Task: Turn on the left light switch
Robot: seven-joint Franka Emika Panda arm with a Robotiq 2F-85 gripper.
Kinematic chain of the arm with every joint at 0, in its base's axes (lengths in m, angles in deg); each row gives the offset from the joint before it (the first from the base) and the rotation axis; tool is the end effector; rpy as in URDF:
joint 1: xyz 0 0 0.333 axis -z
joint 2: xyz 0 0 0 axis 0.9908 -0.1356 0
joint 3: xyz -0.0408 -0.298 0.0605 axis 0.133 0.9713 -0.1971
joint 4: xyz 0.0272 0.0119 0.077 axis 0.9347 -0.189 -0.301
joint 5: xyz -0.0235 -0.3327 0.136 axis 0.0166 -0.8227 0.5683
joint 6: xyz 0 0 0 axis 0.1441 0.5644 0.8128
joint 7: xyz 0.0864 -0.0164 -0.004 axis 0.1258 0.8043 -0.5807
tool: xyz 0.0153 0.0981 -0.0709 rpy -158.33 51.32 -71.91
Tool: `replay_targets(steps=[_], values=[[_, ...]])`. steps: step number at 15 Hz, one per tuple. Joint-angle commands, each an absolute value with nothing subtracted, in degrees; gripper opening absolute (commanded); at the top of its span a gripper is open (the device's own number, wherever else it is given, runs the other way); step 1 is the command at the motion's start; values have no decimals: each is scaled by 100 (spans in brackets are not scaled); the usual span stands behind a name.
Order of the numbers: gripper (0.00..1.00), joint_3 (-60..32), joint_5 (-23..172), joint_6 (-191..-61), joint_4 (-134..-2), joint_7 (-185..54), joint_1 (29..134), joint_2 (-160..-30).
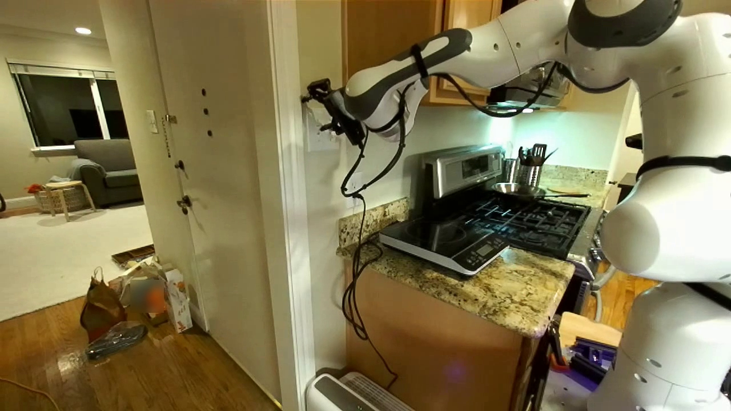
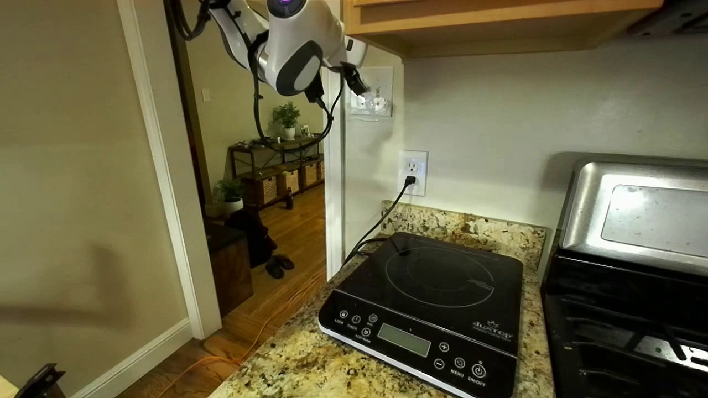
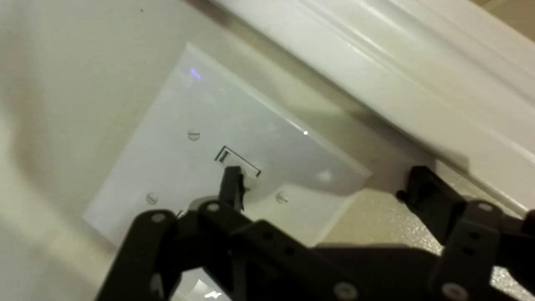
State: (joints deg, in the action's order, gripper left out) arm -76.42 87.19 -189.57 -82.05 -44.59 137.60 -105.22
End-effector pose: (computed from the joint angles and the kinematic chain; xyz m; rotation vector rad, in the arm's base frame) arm 0.6385 -0.1003 0.5283 -1.8476 0.9548 -1.4103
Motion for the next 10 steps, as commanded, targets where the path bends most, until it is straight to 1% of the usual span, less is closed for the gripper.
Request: replay_targets(steps=[1,6,8,10], values=[[100,-8519,8818,-18699,-8890,-4096,14573,-10074],[100,-9495,9238,-17865,-9763,-3909,15589,-9236],[100,-9649,9755,-17606,-10036,-4036,15804,-8606],[100,-9818,9765,-17252,-10251,-3870,16073,-8080]])
